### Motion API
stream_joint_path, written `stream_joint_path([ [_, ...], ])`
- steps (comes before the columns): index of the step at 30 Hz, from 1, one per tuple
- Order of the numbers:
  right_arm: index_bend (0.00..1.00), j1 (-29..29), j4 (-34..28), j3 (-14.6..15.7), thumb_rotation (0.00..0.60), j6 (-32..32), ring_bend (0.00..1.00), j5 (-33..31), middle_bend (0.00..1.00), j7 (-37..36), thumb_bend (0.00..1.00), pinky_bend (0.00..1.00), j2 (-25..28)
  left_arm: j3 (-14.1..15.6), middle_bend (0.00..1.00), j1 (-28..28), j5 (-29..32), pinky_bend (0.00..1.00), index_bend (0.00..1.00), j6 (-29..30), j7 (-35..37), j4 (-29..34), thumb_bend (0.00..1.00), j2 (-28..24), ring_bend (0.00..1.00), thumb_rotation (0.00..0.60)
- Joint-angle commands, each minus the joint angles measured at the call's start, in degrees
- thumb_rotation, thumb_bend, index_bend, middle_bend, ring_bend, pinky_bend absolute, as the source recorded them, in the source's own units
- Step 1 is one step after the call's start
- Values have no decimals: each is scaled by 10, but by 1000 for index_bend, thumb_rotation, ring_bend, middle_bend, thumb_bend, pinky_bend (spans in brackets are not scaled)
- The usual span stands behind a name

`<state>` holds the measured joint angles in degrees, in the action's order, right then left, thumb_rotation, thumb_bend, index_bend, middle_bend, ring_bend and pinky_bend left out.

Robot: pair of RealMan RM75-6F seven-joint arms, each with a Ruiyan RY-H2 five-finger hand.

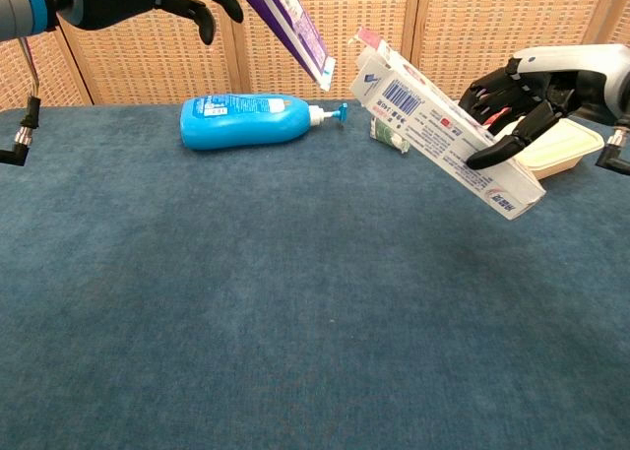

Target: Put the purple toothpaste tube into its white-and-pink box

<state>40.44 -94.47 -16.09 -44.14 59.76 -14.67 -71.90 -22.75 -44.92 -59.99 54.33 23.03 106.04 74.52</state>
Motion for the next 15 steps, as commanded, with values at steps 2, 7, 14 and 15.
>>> stream_joint_path([
  [2,476,1,-5,-2,600,-2,252,-1,521,2,273,225,1,-3,459,-5,2,595,660,4,1,-5,419,19,473,600],
  [7,476,3,-7,-3,600,-2,252,-9,521,2,274,225,0,-11,462,-11,11,594,663,11,4,-8,417,43,474,600],
  [14,476,2,-6,-4,600,1,252,-13,521,-5,273,225,1,-12,464,-16,13,594,668,21,-7,-15,413,65,475,600],
  [15,476,1,-7,-5,600,2,252,-14,521,-8,273,224,1,-12,464,-16,14,594,668,22,-9,-17,413,68,475,600],
])
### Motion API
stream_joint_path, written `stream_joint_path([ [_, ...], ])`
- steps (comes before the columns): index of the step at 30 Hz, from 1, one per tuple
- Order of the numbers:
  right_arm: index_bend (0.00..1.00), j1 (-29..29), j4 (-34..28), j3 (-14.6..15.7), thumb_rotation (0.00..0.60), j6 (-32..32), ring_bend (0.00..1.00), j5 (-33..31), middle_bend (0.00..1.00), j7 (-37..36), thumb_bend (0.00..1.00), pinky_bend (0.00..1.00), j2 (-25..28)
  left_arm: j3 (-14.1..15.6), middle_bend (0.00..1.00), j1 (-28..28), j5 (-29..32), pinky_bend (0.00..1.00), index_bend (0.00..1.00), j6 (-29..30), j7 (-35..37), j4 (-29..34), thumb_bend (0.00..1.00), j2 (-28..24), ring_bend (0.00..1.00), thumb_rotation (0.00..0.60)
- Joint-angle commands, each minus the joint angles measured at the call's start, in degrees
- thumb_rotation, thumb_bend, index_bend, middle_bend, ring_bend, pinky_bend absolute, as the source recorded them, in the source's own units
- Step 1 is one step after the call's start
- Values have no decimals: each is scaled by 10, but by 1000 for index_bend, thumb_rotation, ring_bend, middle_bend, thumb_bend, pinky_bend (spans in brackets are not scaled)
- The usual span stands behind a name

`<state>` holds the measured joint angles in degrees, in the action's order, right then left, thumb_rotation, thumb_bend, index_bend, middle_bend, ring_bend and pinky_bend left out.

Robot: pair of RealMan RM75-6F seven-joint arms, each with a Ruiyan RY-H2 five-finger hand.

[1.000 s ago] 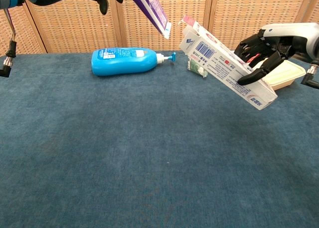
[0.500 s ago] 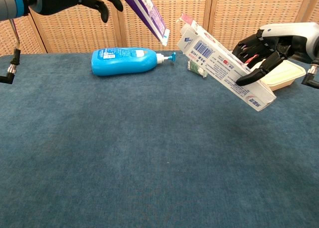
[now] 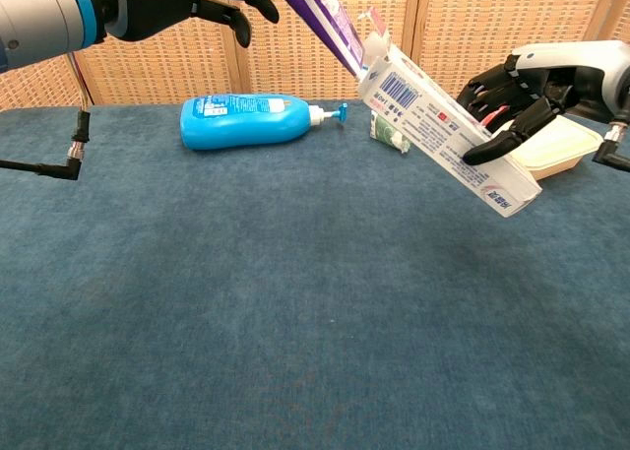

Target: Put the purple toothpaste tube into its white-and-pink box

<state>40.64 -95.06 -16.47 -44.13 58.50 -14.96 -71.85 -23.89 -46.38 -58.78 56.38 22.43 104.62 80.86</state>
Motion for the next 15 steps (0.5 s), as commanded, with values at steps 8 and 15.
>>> stream_joint_path([
  [8,476,-4,-6,-4,600,6,253,9,521,-19,273,225,8,-2,469,-7,-2,594,672,13,-10,-18,413,33,482,600],
  [15,476,-5,-12,-4,600,9,252,21,521,-26,274,225,17,-10,469,-9,-11,594,671,23,-17,-24,413,44,482,600],
])
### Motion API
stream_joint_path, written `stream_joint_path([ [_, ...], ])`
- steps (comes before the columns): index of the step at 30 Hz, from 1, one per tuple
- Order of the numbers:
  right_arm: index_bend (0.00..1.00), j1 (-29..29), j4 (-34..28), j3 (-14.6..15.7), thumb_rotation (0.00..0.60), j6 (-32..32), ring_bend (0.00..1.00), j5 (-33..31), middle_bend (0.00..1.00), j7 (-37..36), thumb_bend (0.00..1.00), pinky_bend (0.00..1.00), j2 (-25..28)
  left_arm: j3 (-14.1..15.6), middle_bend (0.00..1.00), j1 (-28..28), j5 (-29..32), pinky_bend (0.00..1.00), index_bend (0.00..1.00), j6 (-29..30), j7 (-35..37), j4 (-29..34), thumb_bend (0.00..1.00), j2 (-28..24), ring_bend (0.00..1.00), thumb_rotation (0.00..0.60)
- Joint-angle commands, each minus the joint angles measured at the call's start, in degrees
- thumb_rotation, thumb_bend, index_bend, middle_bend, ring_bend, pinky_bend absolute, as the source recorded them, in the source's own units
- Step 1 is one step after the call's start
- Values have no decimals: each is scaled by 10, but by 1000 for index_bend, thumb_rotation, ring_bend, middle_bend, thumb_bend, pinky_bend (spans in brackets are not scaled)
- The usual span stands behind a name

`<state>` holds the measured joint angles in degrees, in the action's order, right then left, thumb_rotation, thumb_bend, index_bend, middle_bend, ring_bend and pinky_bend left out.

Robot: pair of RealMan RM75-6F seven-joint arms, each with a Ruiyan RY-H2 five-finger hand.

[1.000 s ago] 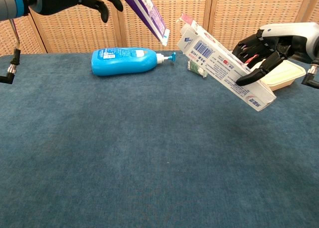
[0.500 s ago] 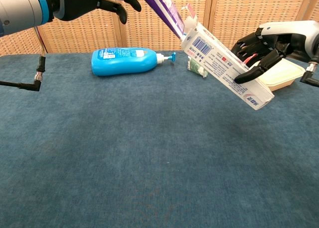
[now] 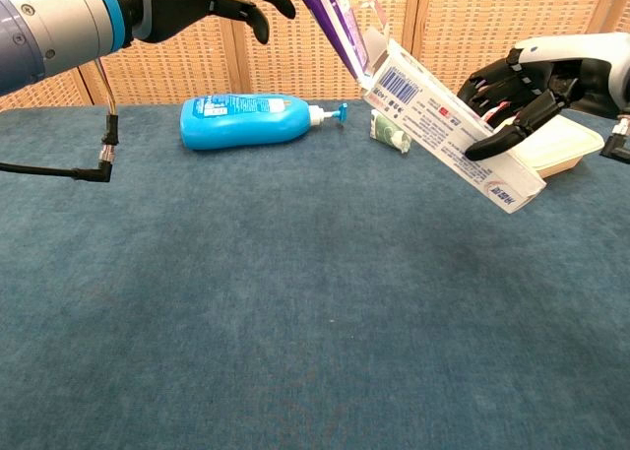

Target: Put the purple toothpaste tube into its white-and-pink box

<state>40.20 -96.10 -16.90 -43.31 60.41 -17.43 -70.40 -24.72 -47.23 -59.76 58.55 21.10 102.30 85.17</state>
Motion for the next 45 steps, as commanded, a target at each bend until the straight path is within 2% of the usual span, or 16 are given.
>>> stream_joint_path([
  [1,476,0,-2,0,600,1,252,3,521,-3,274,225,3,-3,469,-1,-1,594,672,2,-5,-1,413,1,482,600],
  [20,477,0,-10,1,600,4,252,12,522,-12,273,225,11,-21,470,-1,6,594,673,-1,1,-10,410,3,482,600],
  [37,477,1,-9,0,600,3,252,13,523,-22,273,225,9,-18,471,-3,12,594,673,-9,11,-19,409,23,482,600],
  [45,477,0,-9,-4,600,1,253,14,522,-32,273,225,8,-6,460,-8,-3,581,648,-2,-13,-31,405,37,467,600],
])
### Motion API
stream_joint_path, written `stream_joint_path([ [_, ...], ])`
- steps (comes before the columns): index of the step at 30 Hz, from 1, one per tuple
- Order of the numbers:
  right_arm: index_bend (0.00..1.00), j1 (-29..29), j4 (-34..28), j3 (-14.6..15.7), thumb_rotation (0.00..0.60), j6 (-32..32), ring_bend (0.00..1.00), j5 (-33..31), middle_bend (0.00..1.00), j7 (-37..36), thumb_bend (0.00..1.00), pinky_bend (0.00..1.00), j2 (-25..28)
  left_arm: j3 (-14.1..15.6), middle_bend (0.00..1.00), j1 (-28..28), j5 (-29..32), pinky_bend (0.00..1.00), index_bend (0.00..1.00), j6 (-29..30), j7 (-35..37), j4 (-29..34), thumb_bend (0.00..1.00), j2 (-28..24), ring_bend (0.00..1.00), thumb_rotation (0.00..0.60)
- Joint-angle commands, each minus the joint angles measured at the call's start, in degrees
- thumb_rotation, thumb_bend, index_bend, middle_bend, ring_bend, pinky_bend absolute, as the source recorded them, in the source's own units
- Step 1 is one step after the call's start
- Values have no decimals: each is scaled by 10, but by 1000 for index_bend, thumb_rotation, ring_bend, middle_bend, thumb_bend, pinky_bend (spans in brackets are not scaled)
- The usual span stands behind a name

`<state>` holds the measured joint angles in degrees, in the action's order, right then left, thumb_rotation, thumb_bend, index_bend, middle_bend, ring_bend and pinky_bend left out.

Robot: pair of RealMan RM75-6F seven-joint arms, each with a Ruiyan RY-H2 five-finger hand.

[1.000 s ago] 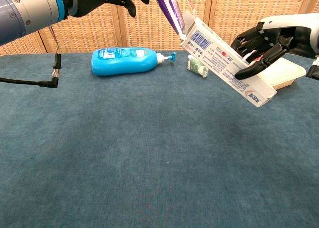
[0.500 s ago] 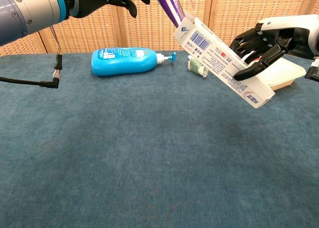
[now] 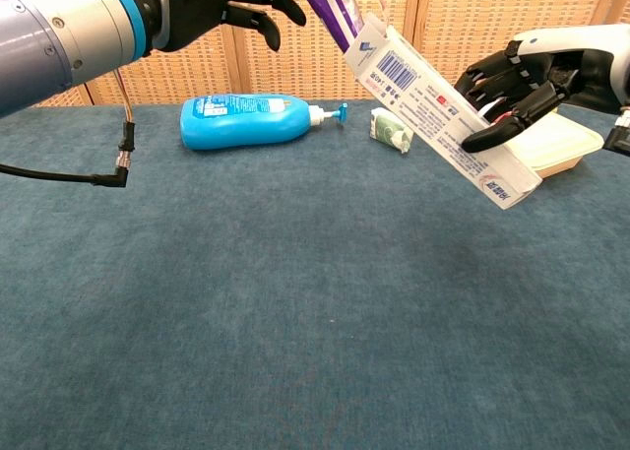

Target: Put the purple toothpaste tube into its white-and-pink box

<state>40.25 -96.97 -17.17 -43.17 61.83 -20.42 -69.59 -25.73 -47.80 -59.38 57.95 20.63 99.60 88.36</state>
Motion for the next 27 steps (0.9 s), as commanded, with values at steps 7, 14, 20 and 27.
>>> stream_joint_path([
  [7,479,-3,2,-5,600,-2,252,-3,523,-18,273,225,-3,8,338,-8,-14,520,514,12,-30,-12,358,16,352,600],
  [14,482,-7,9,-9,600,0,252,4,524,-42,272,236,-7,6,15,-9,-46,273,133,79,-68,-35,320,58,12,600],
  [20,488,-13,18,-15,600,-2,252,8,527,-72,274,235,-12,-4,0,-7,-86,113,0,125,-80,-40,290,74,0,600],
  [27,496,-19,24,-29,600,9,252,10,535,-133,274,240,-17,-31,0,1,-90,113,0,136,-86,-6,276,40,0,600],
])
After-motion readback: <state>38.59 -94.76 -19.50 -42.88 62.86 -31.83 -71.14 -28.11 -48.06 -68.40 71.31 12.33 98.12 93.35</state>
